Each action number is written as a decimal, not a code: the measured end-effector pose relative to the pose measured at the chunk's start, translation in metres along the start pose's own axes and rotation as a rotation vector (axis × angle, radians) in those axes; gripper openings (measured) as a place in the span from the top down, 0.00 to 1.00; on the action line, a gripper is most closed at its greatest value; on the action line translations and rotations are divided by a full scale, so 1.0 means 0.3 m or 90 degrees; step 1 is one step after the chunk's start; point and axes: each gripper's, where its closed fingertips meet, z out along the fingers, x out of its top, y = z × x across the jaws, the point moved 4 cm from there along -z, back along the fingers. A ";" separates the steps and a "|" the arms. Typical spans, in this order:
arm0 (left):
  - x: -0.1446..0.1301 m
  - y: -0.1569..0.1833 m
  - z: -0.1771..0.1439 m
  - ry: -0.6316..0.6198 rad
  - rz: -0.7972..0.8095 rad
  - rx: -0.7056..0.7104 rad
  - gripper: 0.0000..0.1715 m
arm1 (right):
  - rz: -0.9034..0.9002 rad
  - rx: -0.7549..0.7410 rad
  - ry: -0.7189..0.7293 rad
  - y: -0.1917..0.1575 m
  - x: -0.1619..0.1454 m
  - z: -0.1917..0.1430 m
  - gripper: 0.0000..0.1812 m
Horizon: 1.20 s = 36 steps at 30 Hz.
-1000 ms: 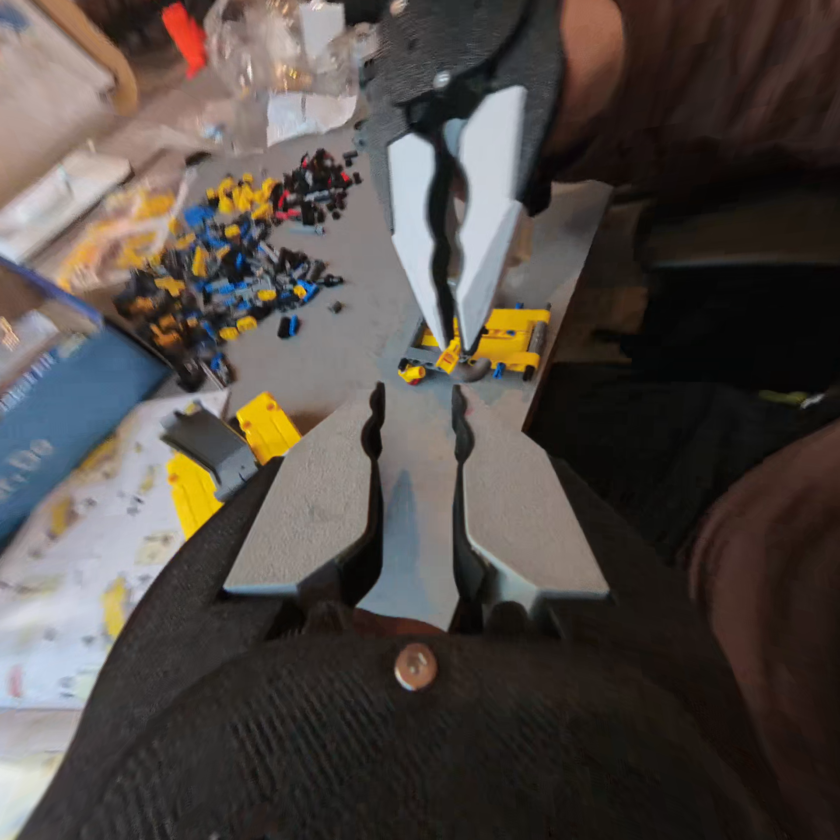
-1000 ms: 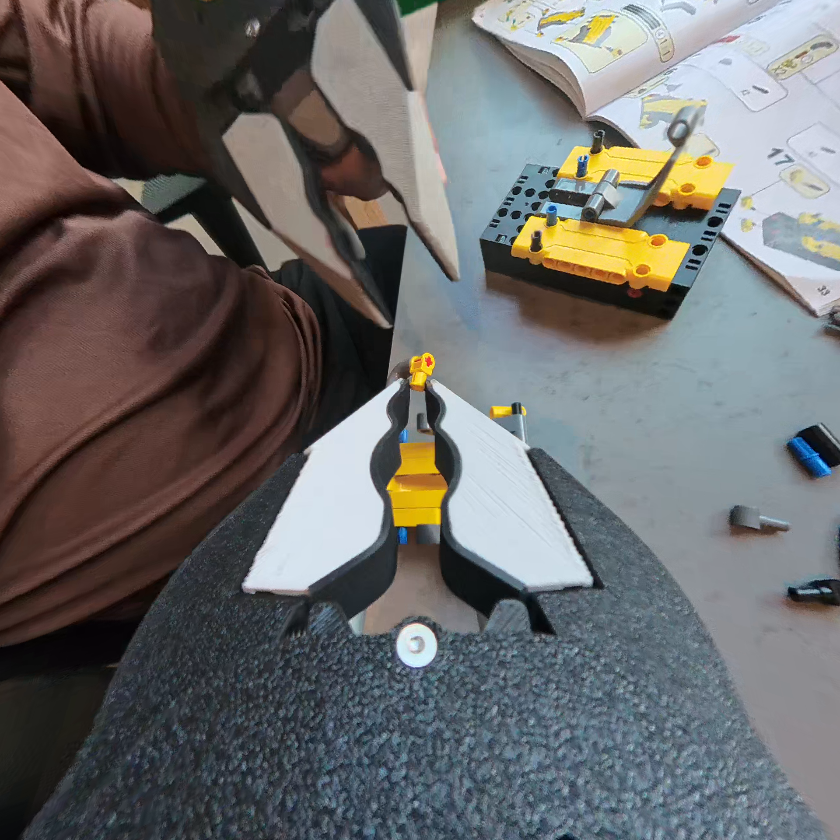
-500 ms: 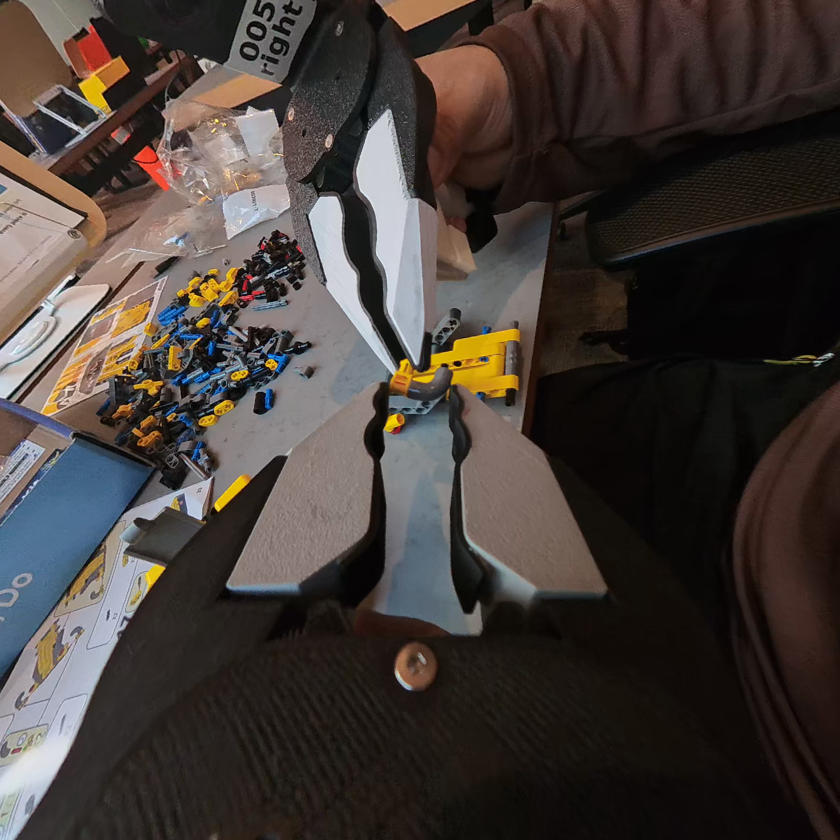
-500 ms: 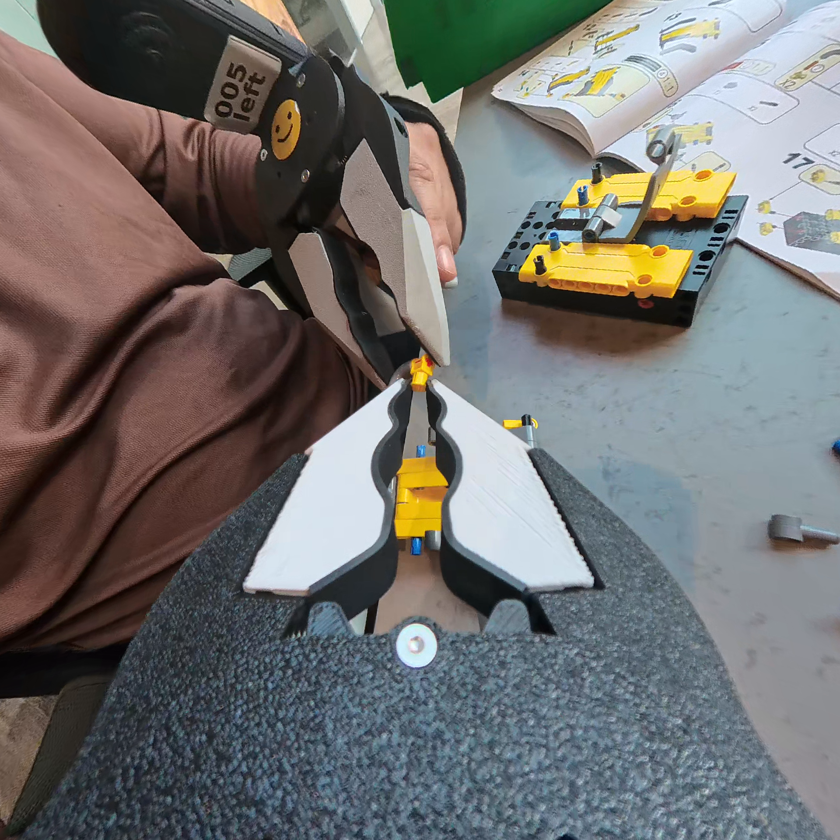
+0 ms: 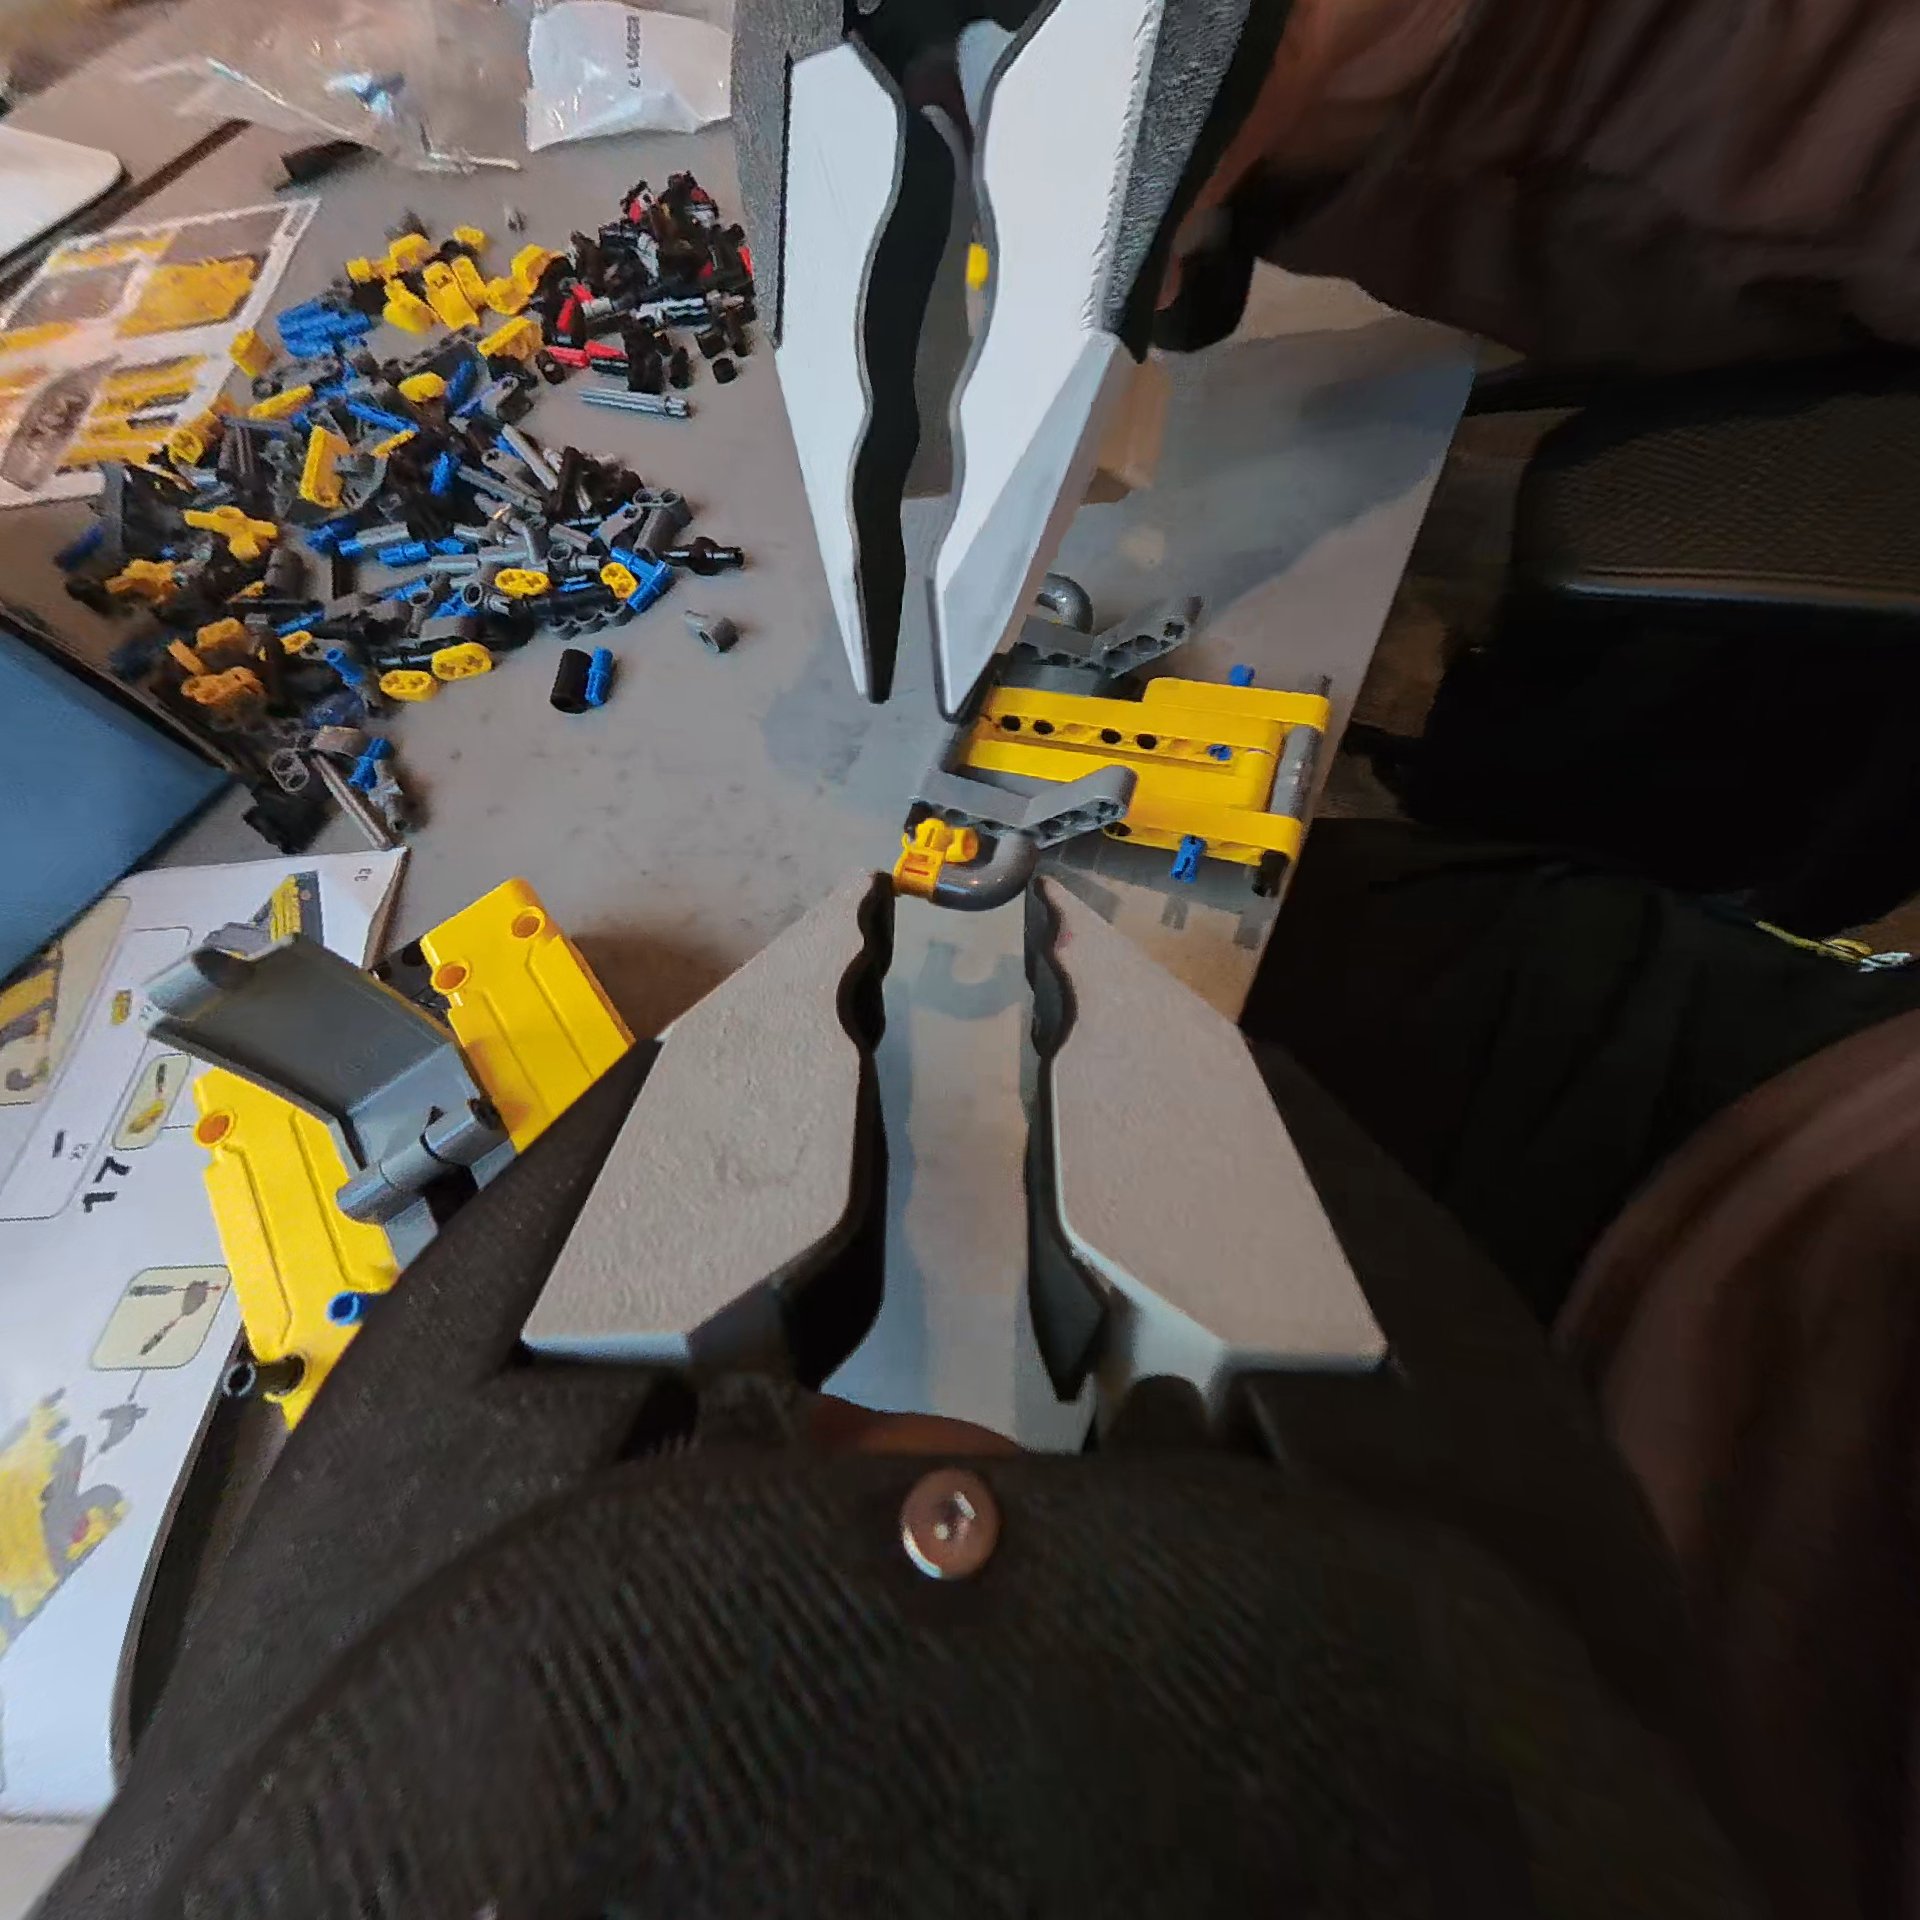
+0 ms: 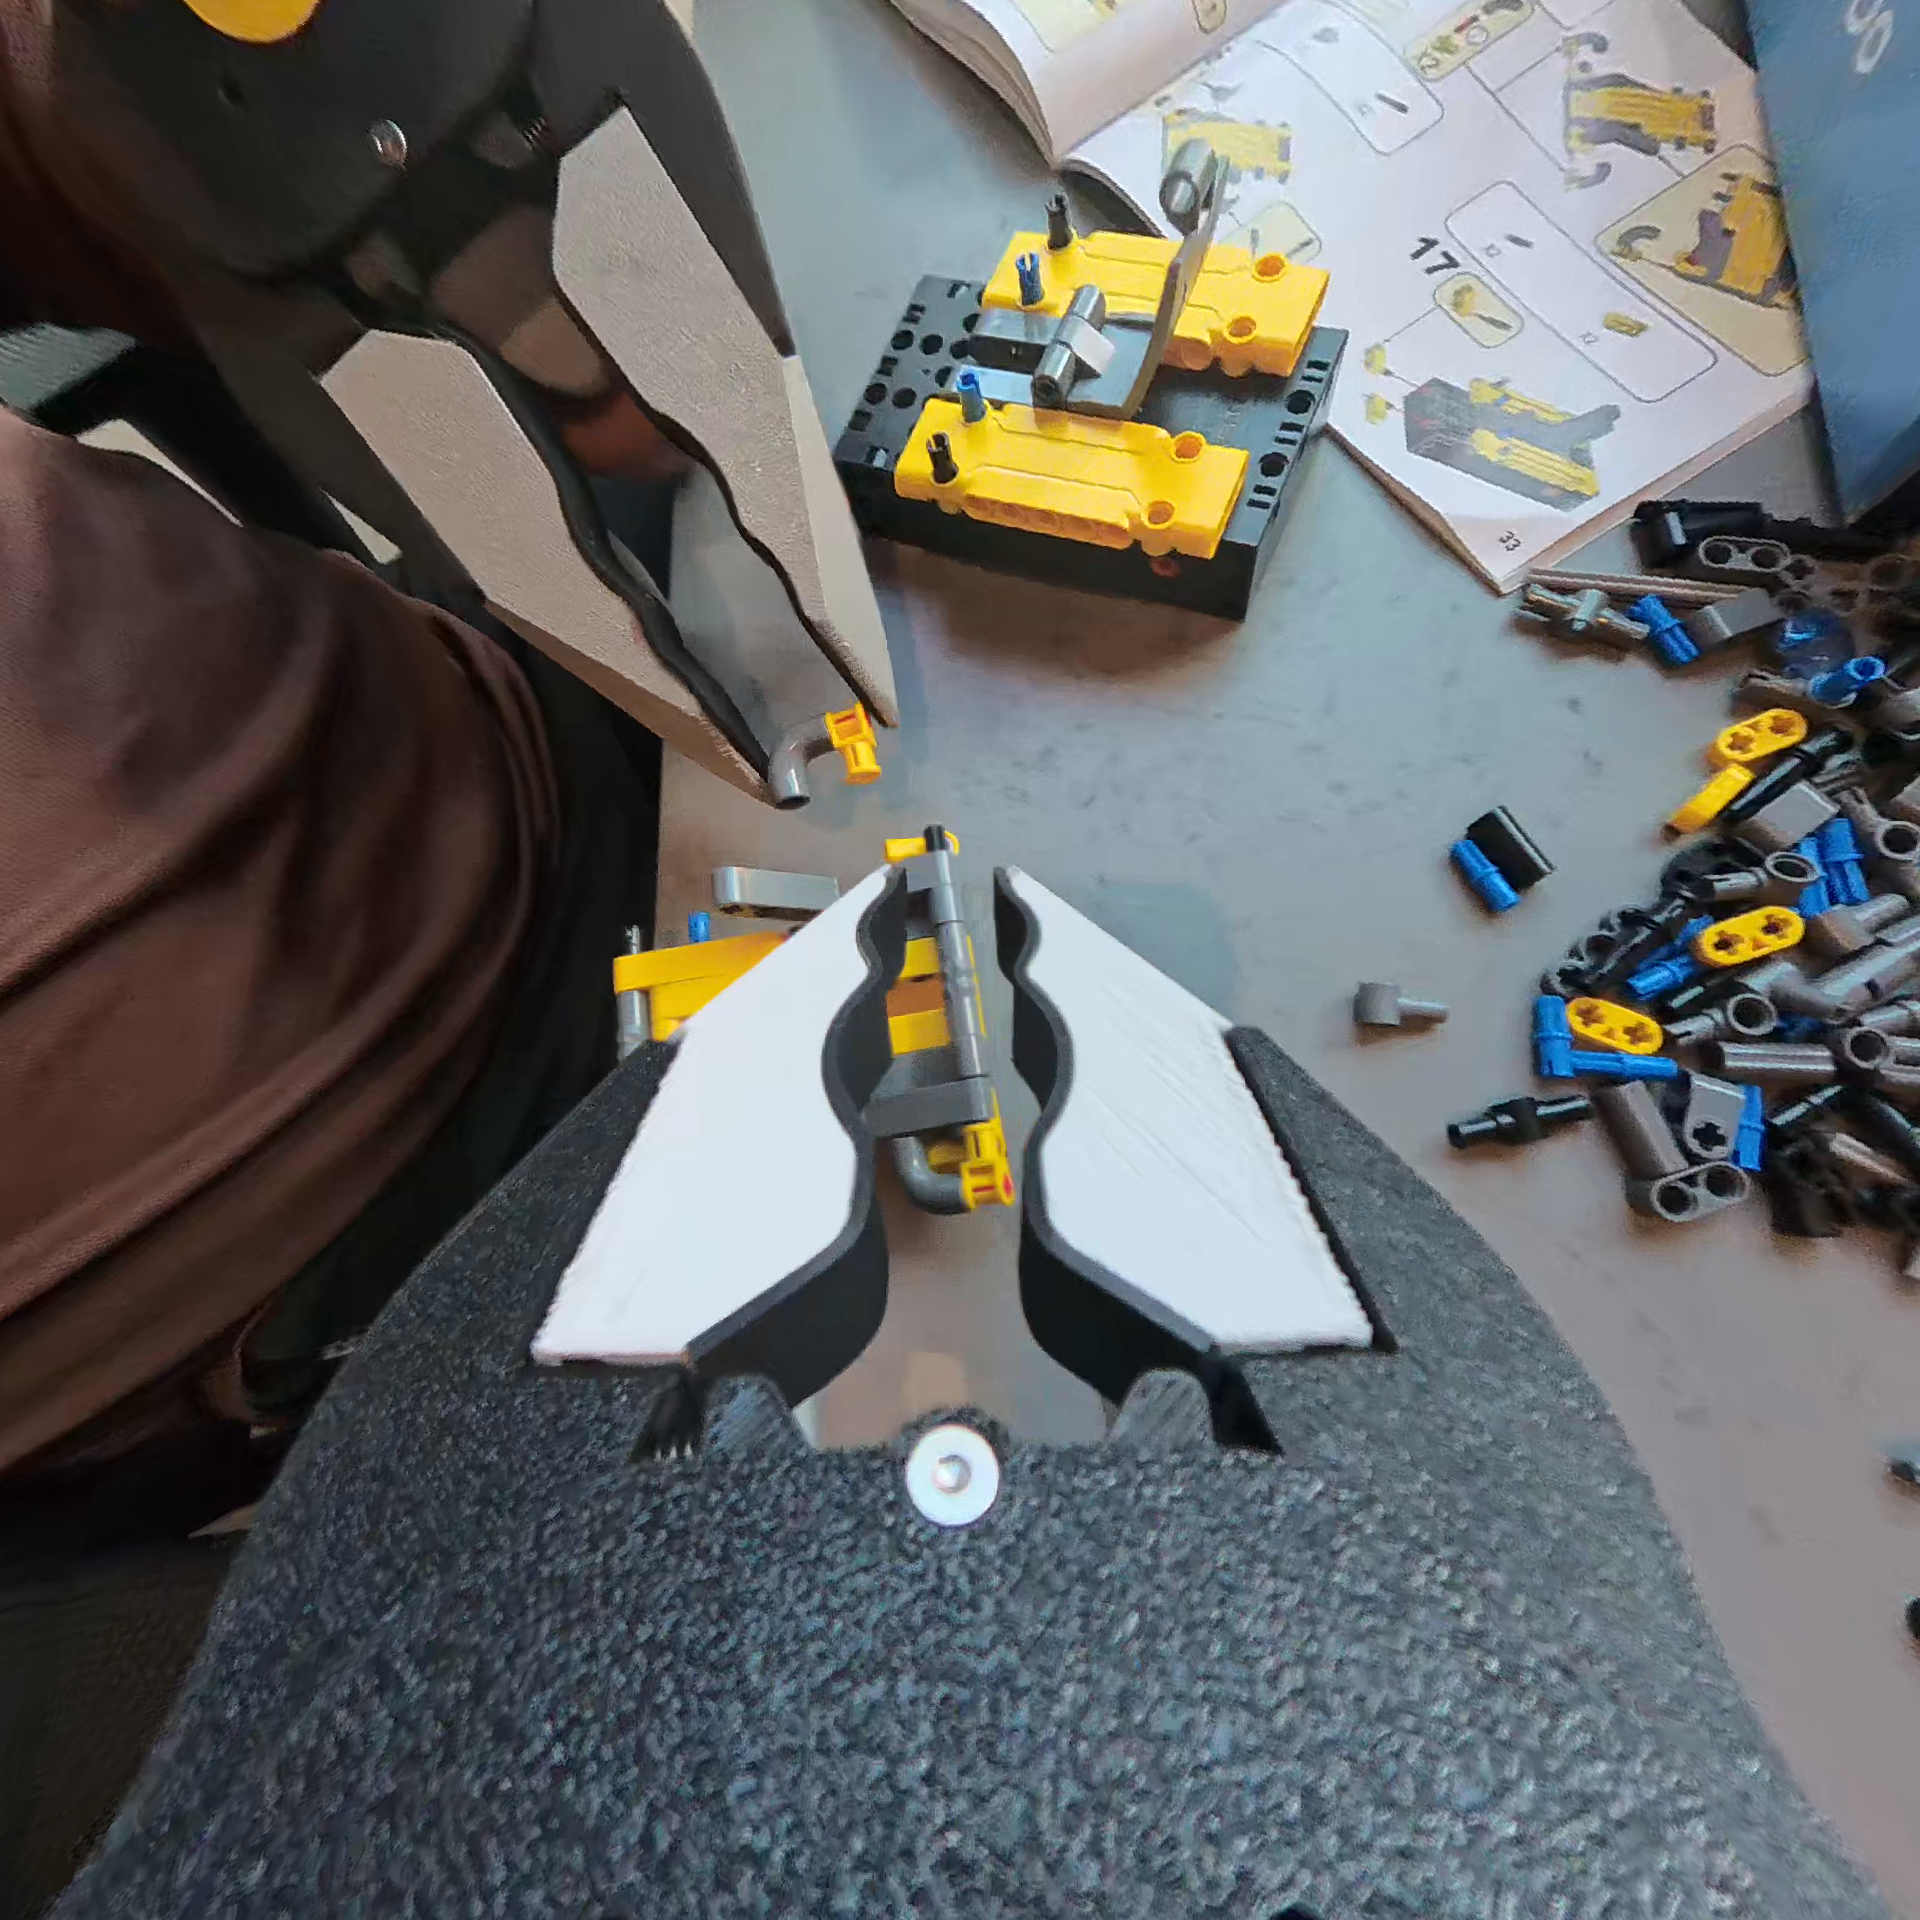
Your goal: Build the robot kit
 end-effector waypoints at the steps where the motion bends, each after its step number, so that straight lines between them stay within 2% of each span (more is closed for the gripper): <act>1: -0.008 -0.009 0.005 -0.010 -0.012 0.002 0.87 | -0.008 -0.003 -0.012 0.005 -0.001 0.006 0.90; 5: -0.007 -0.021 0.012 -0.016 -0.055 -0.024 0.87 | -0.037 0.019 -0.060 0.004 -0.010 0.043 0.90; 10: -0.017 -0.030 0.023 -0.037 -0.086 -0.049 0.87 | -0.045 0.063 -0.072 -0.003 -0.008 0.055 0.91; 14: -0.024 -0.021 0.022 -0.046 -0.080 -0.063 0.87 | -0.055 0.082 -0.063 0.001 -0.003 0.029 0.90; 20: -0.026 -0.022 0.023 -0.047 -0.080 -0.060 0.87 | -0.083 0.101 -0.123 0.006 -0.027 0.049 0.91; 27: -0.021 -0.030 0.022 -0.039 -0.107 -0.080 0.87 | -0.066 0.125 -0.109 0.007 -0.029 0.056 0.96; 31: -0.021 -0.031 0.022 -0.039 -0.114 -0.085 0.87 | -0.050 0.115 -0.084 0.014 -0.024 0.031 0.91; 36: -0.024 -0.030 0.026 -0.045 -0.111 -0.085 0.87 | -0.066 0.094 -0.096 0.021 -0.034 -0.004 0.91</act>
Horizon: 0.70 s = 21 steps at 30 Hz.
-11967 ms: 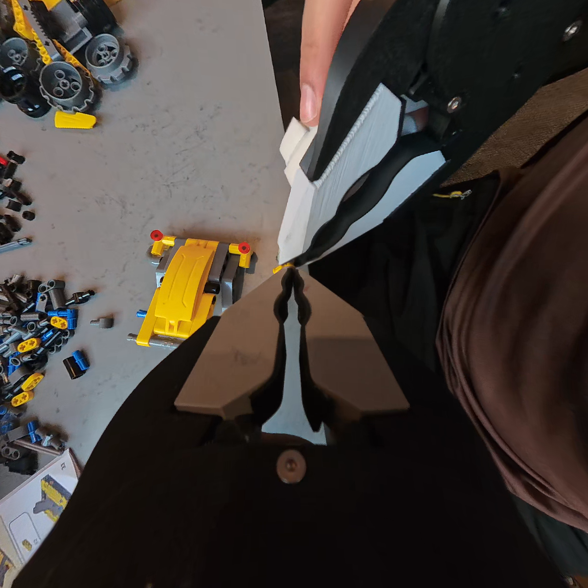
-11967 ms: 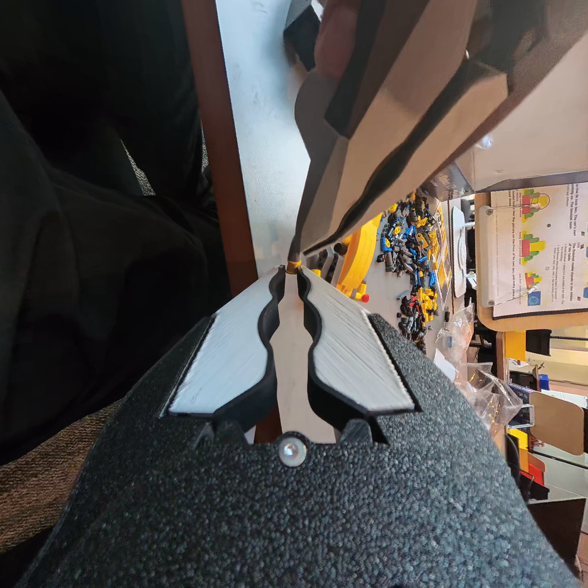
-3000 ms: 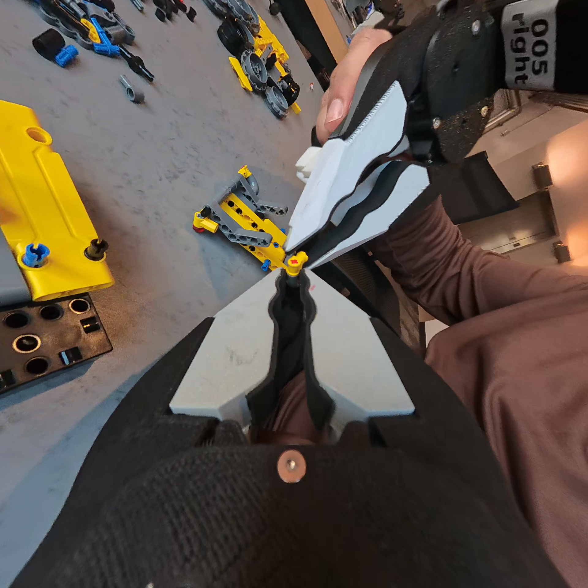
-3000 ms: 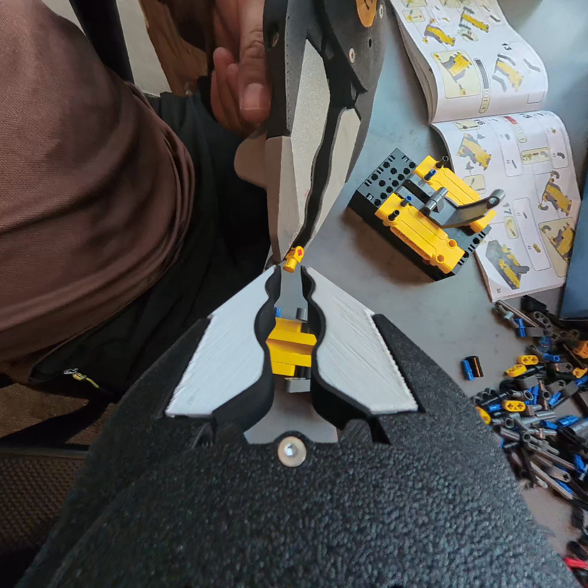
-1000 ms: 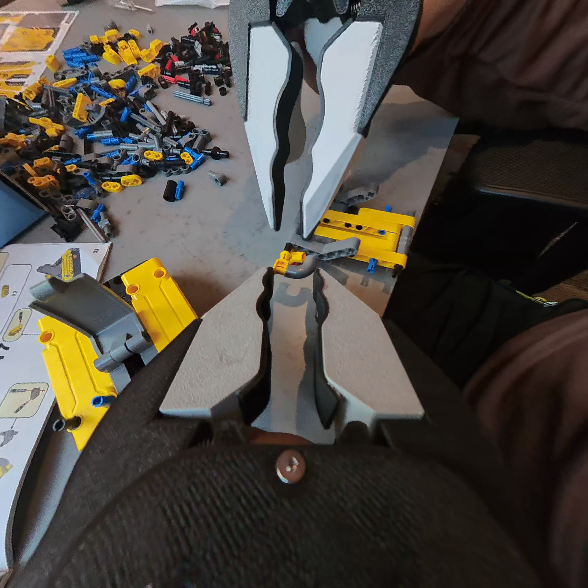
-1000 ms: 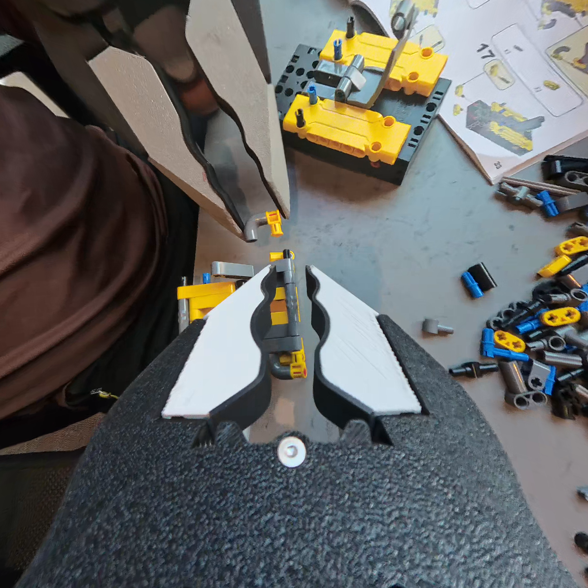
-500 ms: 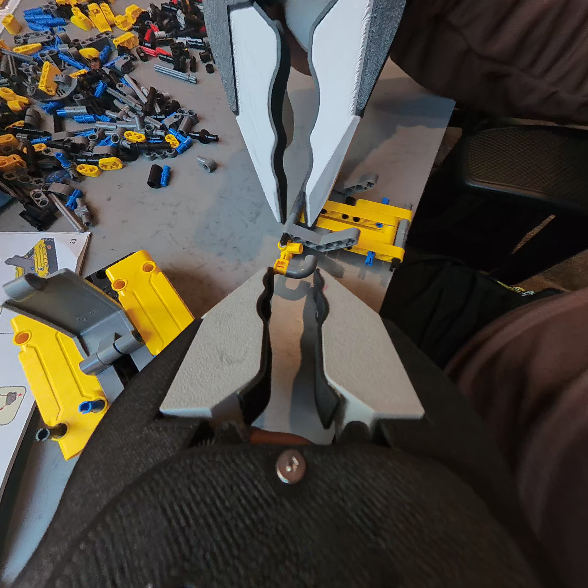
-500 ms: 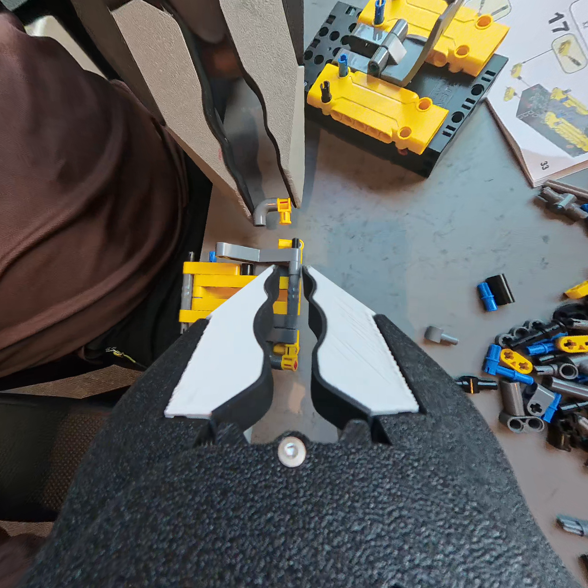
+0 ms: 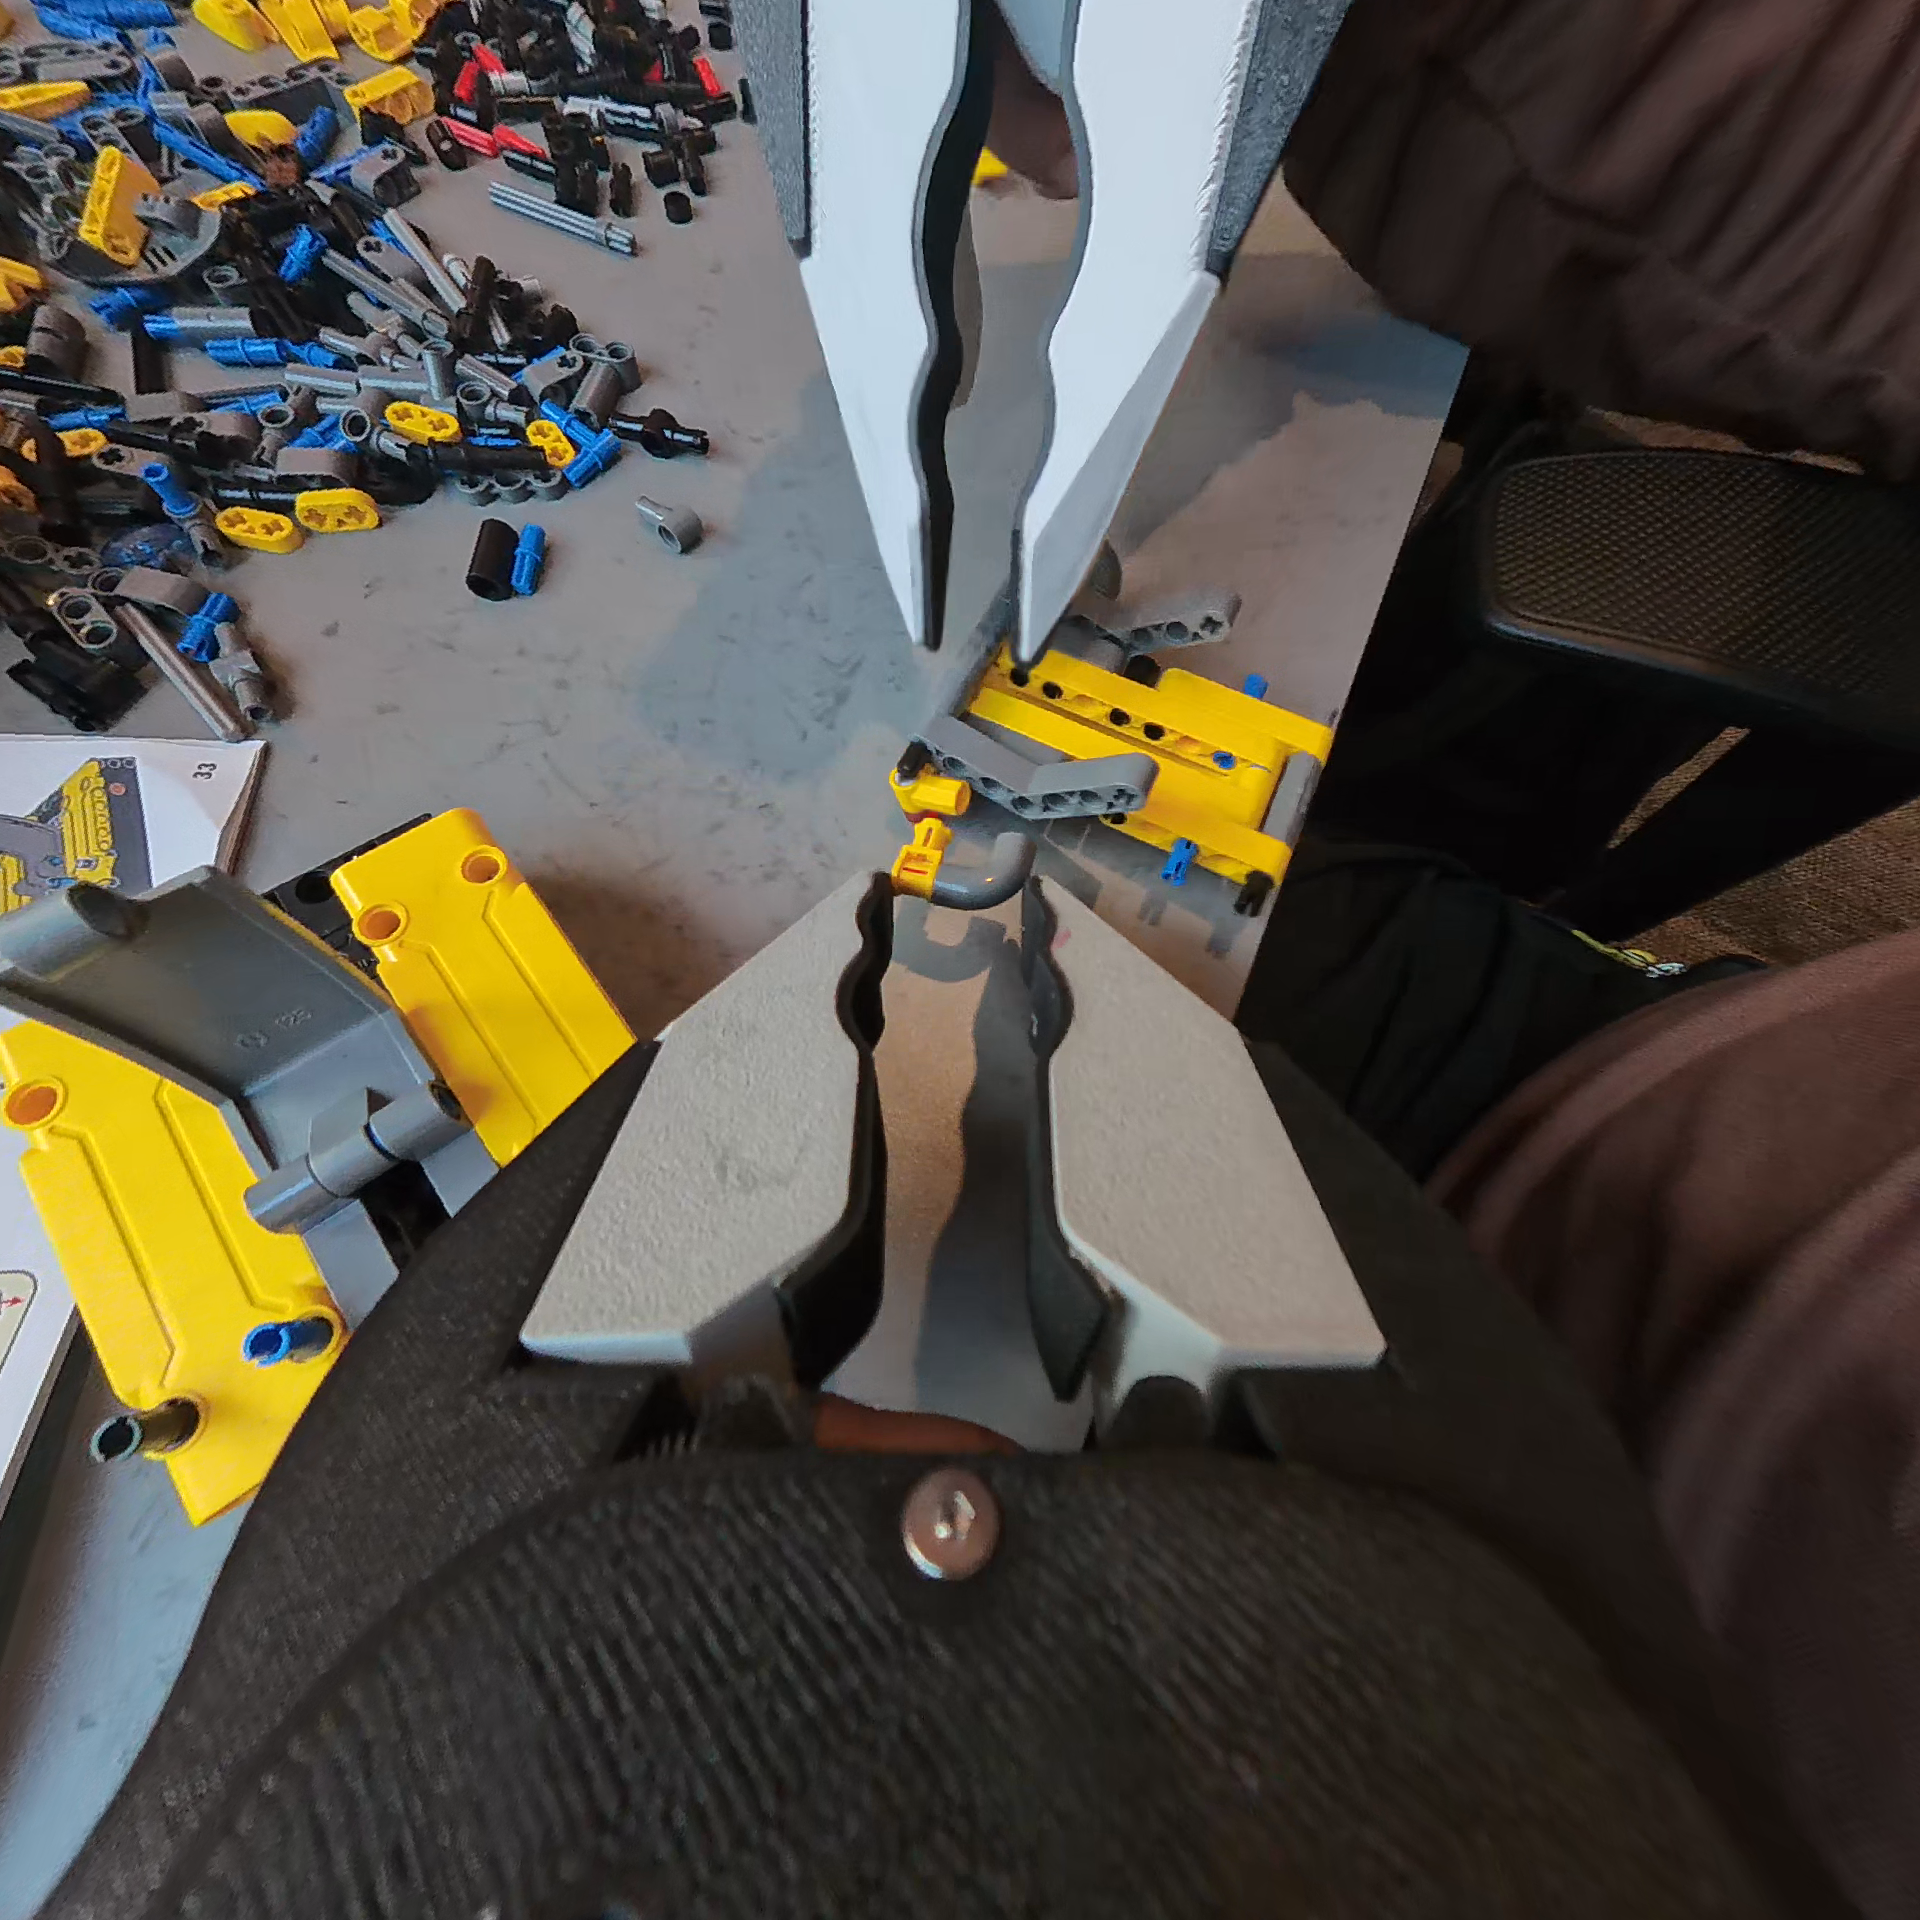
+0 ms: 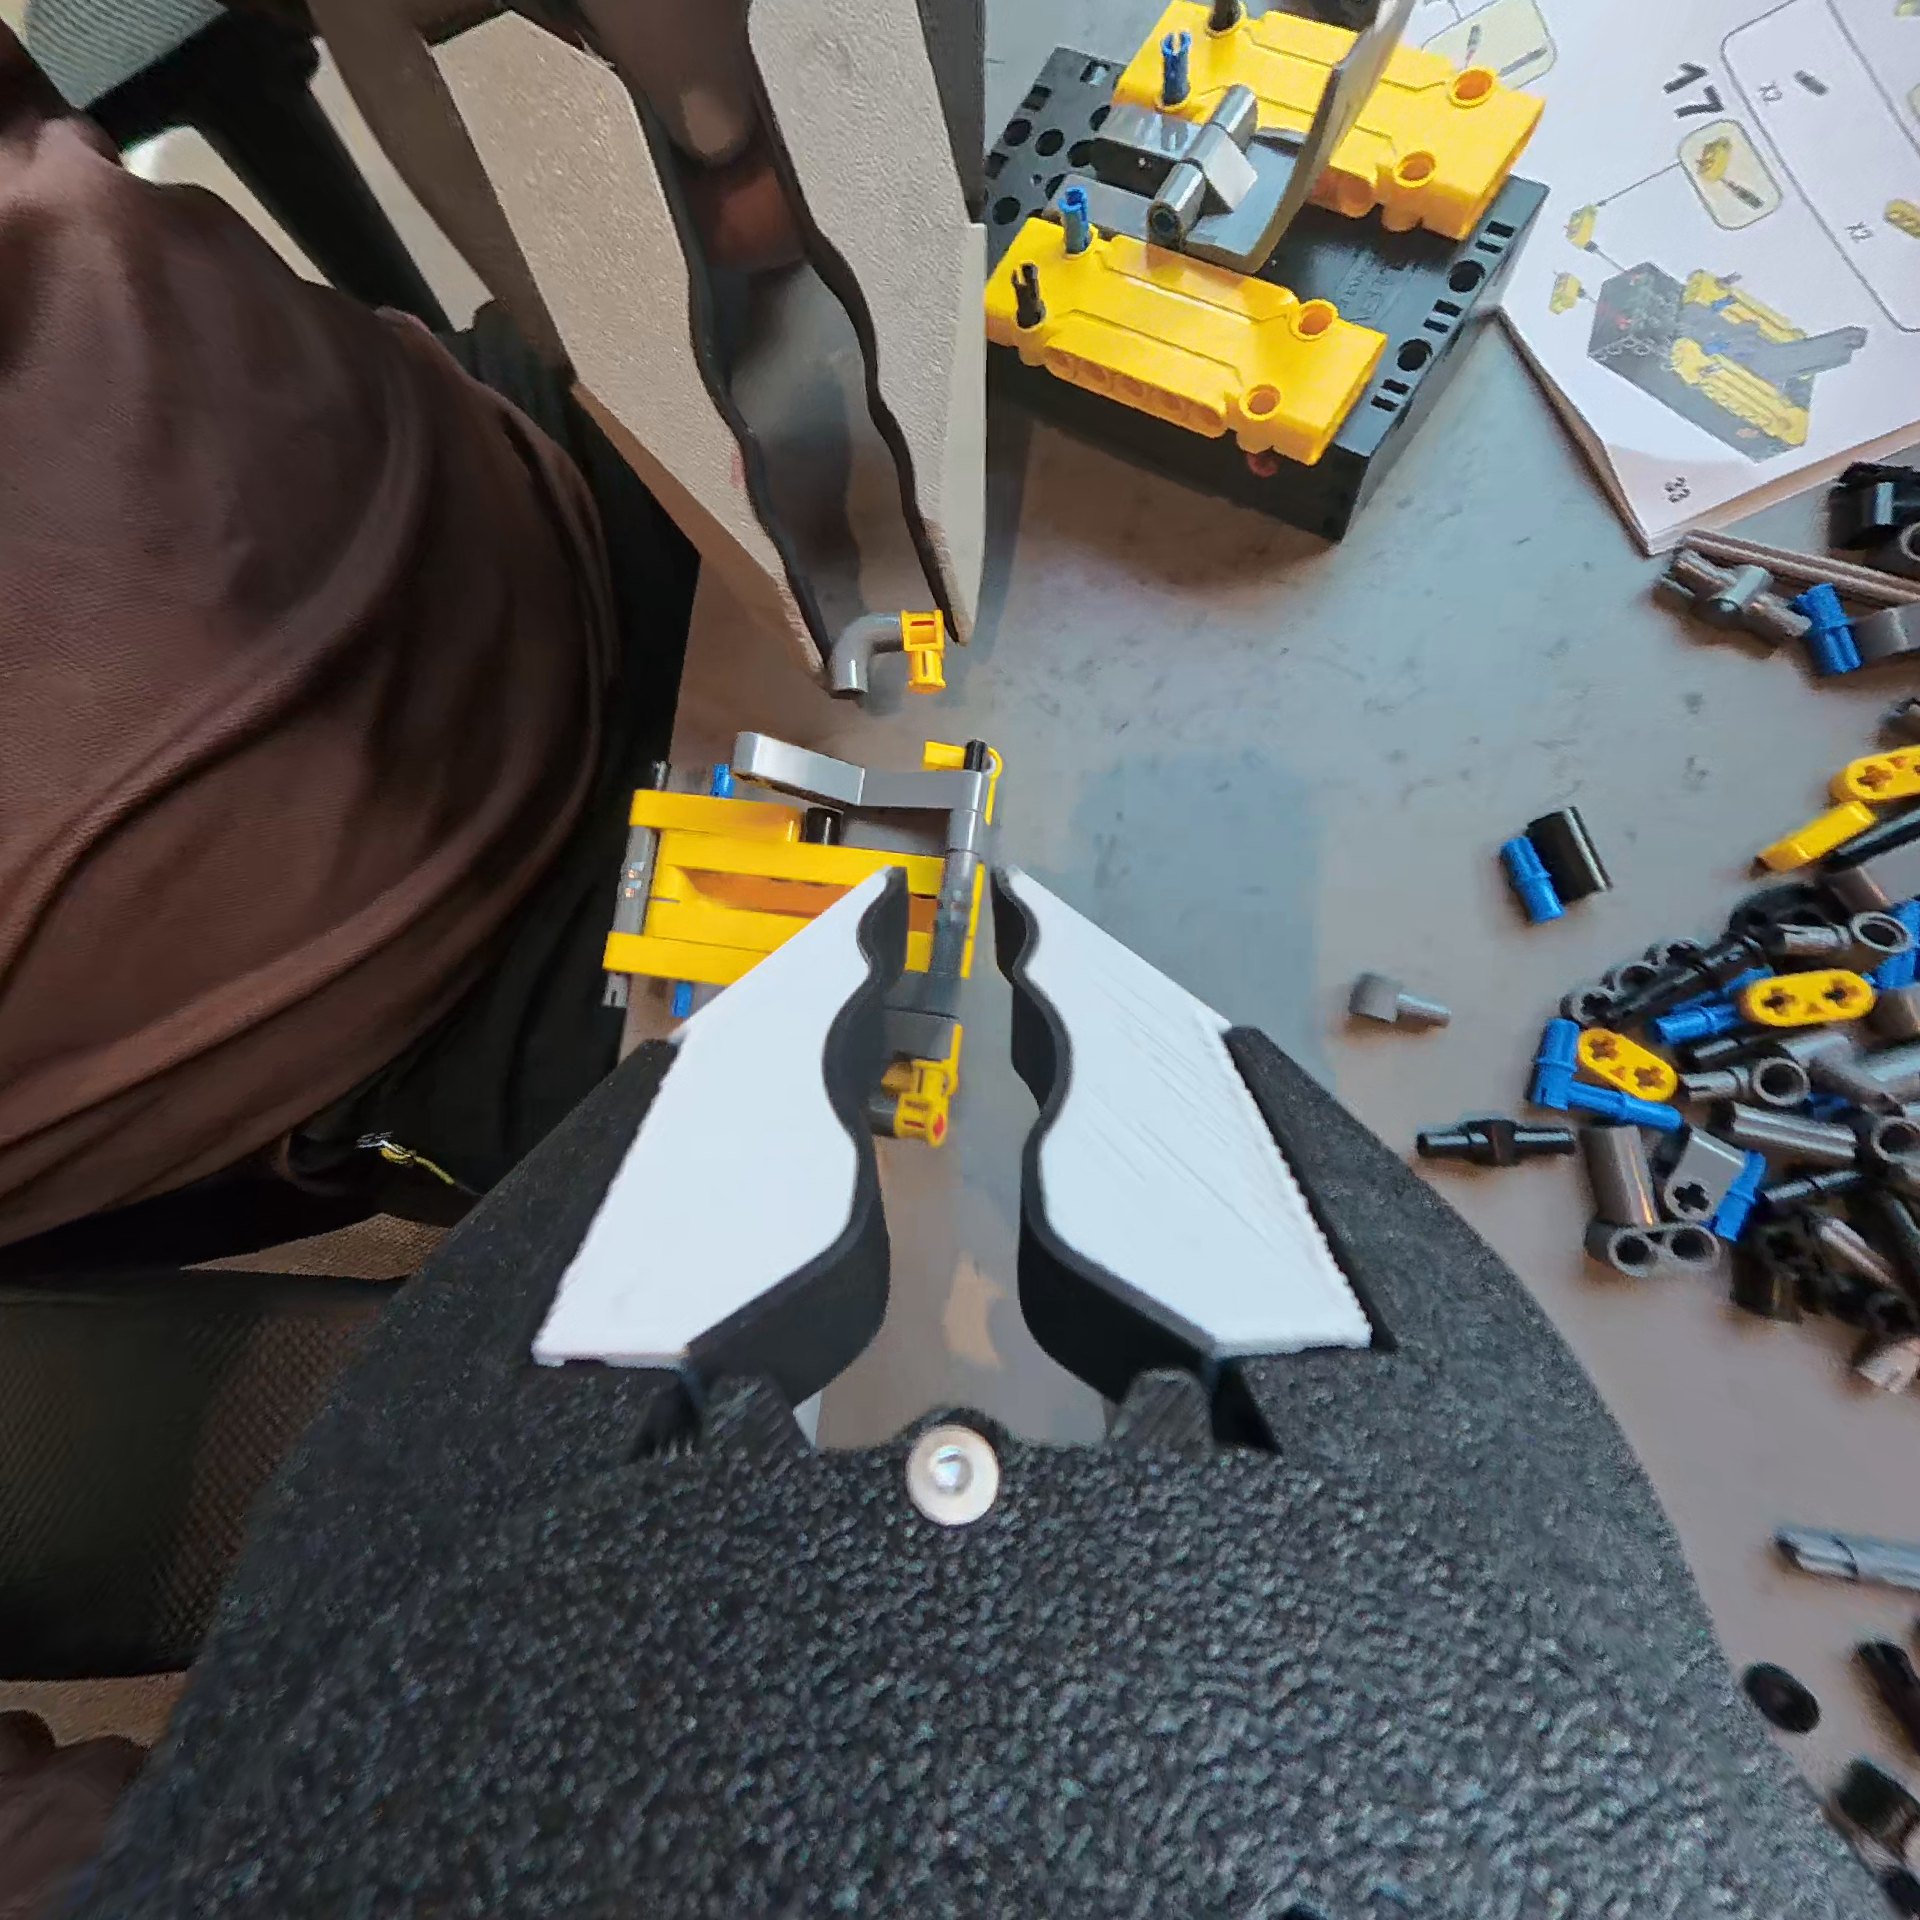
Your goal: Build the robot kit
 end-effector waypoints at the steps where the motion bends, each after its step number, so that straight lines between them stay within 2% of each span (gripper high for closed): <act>1: 0.001 0.000 -0.001 0.001 0.000 0.001 0.87 | 0.004 -0.005 -0.002 0.003 -0.002 -0.005 0.92; 10: 0.012 -0.015 0.000 0.006 0.010 0.006 0.87 | 0.003 -0.025 -0.047 -0.003 -0.022 0.023 0.93; 21: 0.016 -0.021 0.007 0.001 0.013 -0.032 0.87 | -0.027 -0.014 0.016 -0.018 -0.007 0.051 0.95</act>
